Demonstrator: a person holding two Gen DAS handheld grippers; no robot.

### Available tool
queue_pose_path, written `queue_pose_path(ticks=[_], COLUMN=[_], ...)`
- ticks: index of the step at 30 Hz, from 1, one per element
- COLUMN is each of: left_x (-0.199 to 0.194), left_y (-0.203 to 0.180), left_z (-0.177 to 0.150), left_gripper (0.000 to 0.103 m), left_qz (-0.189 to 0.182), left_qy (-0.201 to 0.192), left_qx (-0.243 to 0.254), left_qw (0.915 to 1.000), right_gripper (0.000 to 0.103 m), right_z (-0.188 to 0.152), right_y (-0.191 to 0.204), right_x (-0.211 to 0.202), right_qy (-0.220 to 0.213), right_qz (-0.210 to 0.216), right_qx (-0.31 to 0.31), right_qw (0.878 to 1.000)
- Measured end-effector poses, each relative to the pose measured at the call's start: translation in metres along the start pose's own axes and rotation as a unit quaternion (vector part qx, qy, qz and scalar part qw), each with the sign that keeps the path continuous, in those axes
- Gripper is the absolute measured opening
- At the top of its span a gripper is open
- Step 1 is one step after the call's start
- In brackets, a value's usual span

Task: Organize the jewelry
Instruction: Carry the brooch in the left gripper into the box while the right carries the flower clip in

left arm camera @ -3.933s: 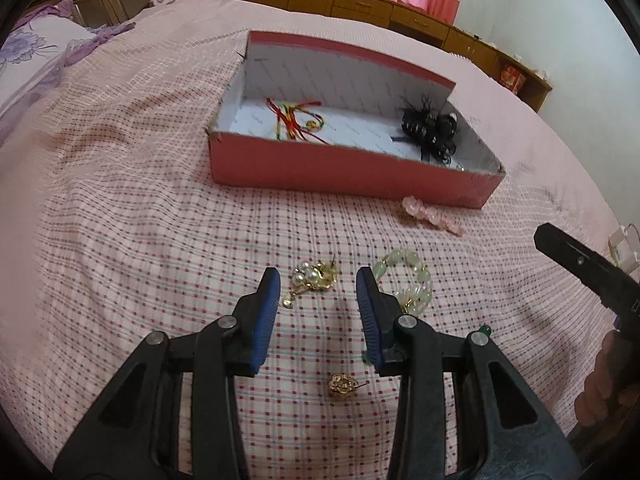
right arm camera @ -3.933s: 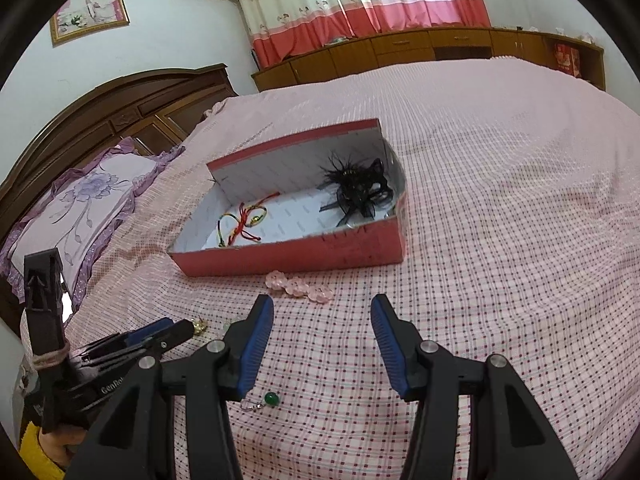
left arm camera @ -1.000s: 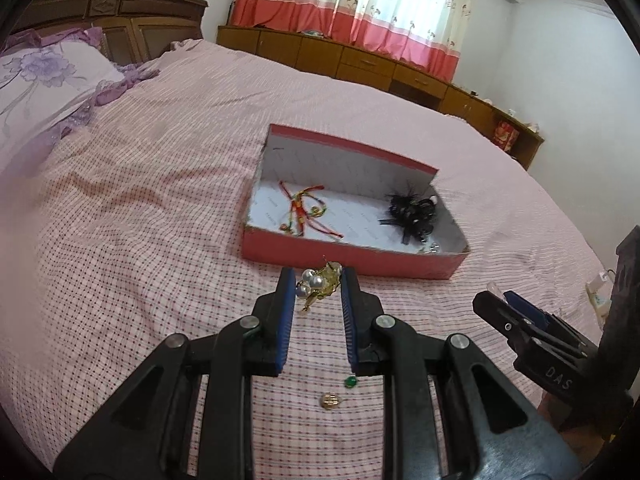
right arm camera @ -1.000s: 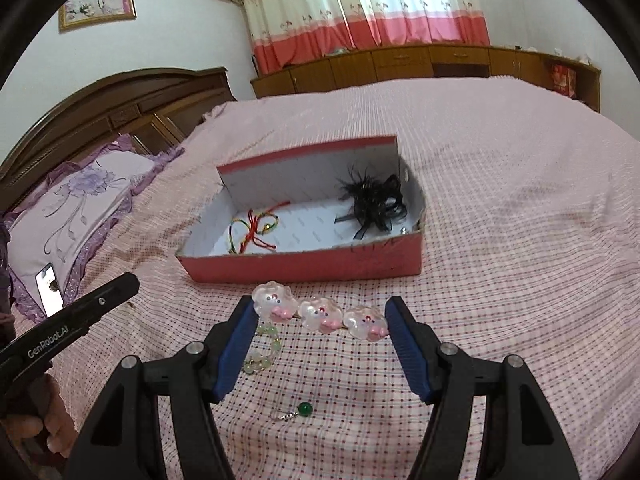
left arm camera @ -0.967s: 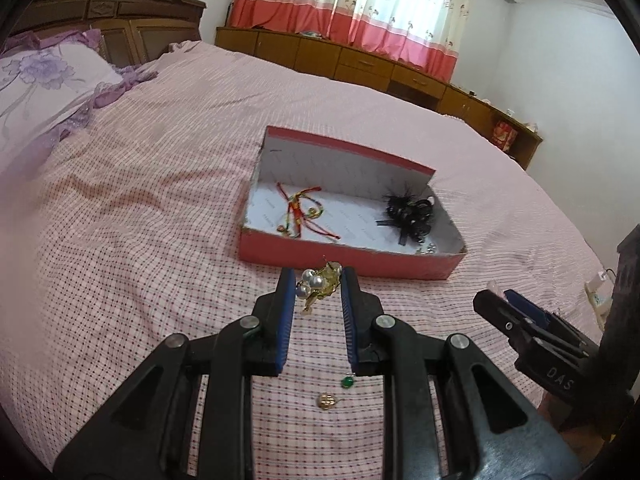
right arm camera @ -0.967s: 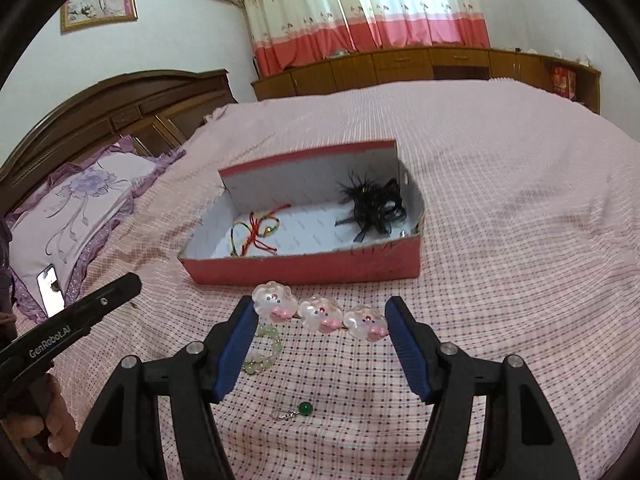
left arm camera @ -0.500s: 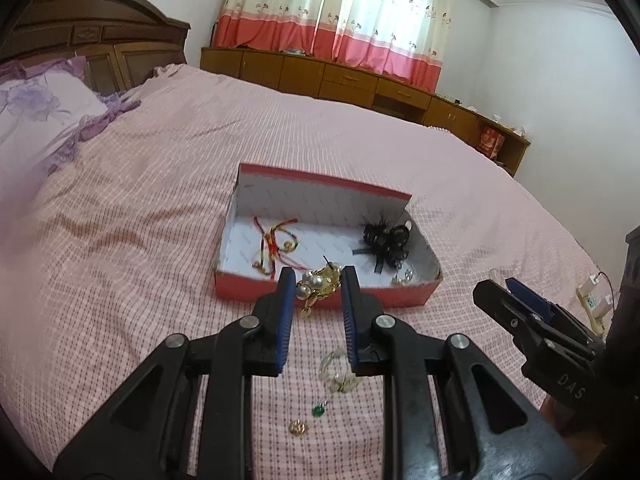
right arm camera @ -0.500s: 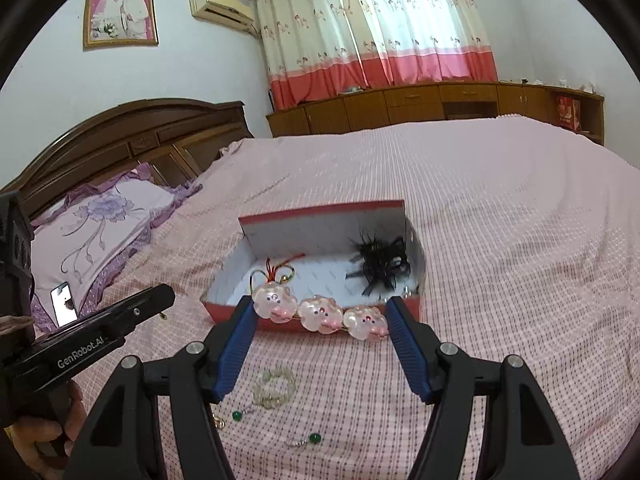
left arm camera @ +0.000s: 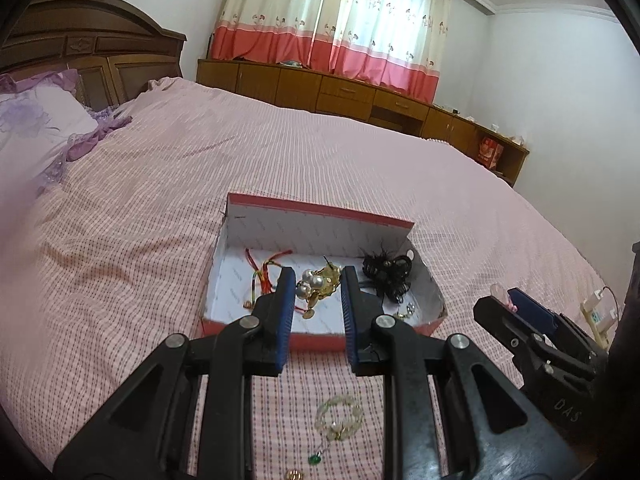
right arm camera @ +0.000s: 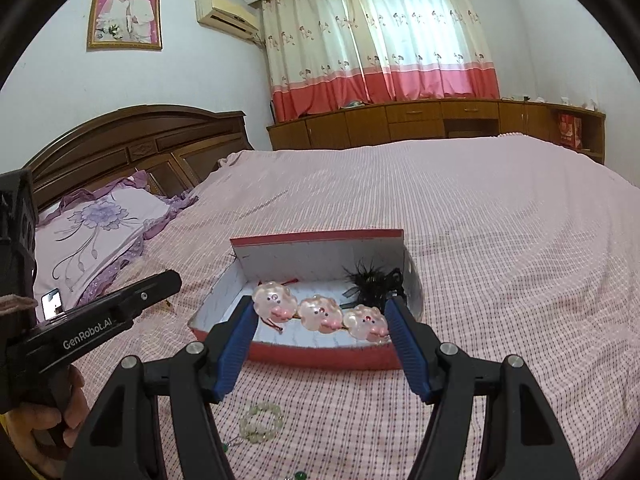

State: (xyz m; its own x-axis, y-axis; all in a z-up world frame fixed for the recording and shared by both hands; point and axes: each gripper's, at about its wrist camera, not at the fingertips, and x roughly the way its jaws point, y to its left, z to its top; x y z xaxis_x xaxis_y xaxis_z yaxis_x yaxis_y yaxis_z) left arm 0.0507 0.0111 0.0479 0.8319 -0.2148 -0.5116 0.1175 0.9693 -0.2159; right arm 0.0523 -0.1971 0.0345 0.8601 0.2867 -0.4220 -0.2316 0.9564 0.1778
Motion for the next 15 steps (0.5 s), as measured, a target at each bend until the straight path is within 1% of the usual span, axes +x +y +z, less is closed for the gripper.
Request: queue_pose_path(ticks=[6, 8, 15], left_x=[0.015, 0.02, 0.04], left_y=[0.003, 0.004, 0.01], left_z=[0.004, 0.005, 0.009], left_gripper=[0.014, 0.014, 0.014], left_qz=[0.003, -0.001, 0.005], left_qy=[-0.003, -0.013, -0.026], left_qx=[-0.002, -0.005, -0.009], left_qw=[1.0, 0.9999, 0.9996], right_gripper=[0.068, 0.068, 0.068], right_z=[0.007, 0.009, 0.016], right_y=[-0.001, -0.001, 0.001], right_x=[0.015, 0.02, 0.044], right_qy=[-0.004, -0.007, -0.018], right_qz=[-0.003, -0.004, -0.007], right_qx=[-0.01, -0.013, -0.031], right_qw=[1.0, 1.0, 0.999])
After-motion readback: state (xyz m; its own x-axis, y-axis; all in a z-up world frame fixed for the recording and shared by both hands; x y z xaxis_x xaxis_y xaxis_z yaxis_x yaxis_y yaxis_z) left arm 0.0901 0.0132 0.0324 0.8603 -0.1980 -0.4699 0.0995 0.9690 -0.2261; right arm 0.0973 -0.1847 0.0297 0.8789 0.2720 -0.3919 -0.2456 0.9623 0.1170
